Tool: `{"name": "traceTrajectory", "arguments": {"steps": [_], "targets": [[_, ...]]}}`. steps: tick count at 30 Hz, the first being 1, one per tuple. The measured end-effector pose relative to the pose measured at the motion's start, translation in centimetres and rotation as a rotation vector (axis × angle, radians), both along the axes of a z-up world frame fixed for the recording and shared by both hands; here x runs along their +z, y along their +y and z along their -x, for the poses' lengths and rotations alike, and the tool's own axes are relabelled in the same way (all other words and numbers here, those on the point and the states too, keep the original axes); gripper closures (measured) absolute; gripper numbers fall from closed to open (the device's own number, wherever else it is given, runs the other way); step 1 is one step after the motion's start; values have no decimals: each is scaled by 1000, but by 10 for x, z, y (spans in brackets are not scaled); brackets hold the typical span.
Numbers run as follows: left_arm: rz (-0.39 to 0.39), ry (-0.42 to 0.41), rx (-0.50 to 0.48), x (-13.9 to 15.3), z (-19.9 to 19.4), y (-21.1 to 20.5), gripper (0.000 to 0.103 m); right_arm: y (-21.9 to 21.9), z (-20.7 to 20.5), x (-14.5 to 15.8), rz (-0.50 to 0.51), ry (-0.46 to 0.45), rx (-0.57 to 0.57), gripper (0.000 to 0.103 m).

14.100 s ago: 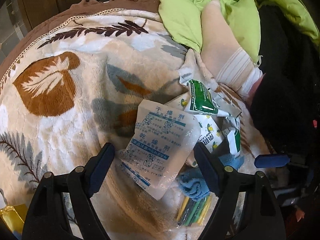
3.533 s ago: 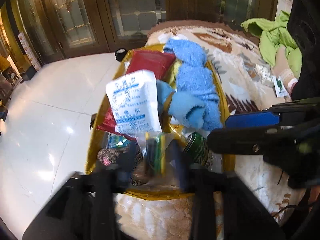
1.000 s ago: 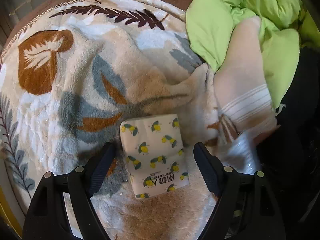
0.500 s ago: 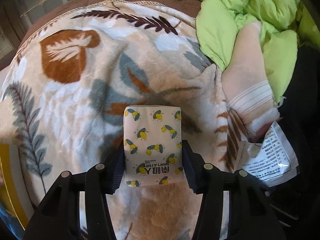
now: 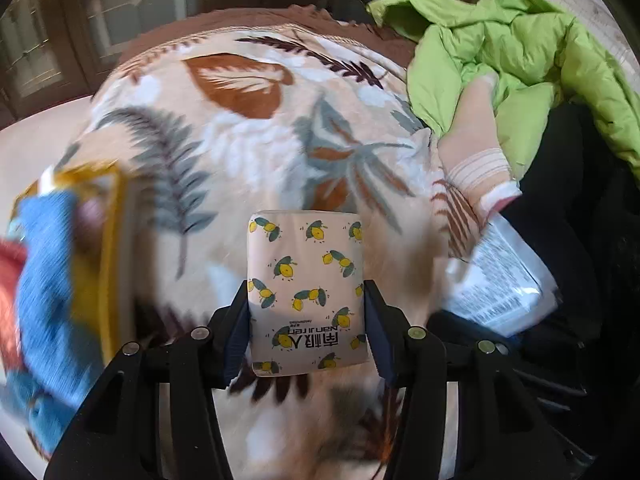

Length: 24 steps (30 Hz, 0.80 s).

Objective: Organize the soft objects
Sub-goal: 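Carry the tissue pack into the box with left tool while right tool drops the sachet in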

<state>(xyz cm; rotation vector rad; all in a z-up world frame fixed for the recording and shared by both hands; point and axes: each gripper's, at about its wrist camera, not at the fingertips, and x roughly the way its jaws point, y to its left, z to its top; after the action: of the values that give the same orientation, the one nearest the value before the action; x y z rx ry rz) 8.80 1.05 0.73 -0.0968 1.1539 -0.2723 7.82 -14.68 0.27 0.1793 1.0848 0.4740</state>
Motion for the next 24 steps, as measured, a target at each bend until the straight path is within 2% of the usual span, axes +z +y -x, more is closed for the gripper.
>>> {"name": "traceTrajectory", "arguments": {"steps": [9,17,20,24], "targets": [[-30,-56,84,25,58,82,53,95,8,24,45,-55,210,95],[-61,-29,196,10,104,156,53,186,7,31,117,-88,364,95],[-32,-2,232,-2,113,176,53,211,8,29,167,-98,404,95],[-40,-8,248,-8,119,185,53,248,13,26,261,-127,469,95]]}}
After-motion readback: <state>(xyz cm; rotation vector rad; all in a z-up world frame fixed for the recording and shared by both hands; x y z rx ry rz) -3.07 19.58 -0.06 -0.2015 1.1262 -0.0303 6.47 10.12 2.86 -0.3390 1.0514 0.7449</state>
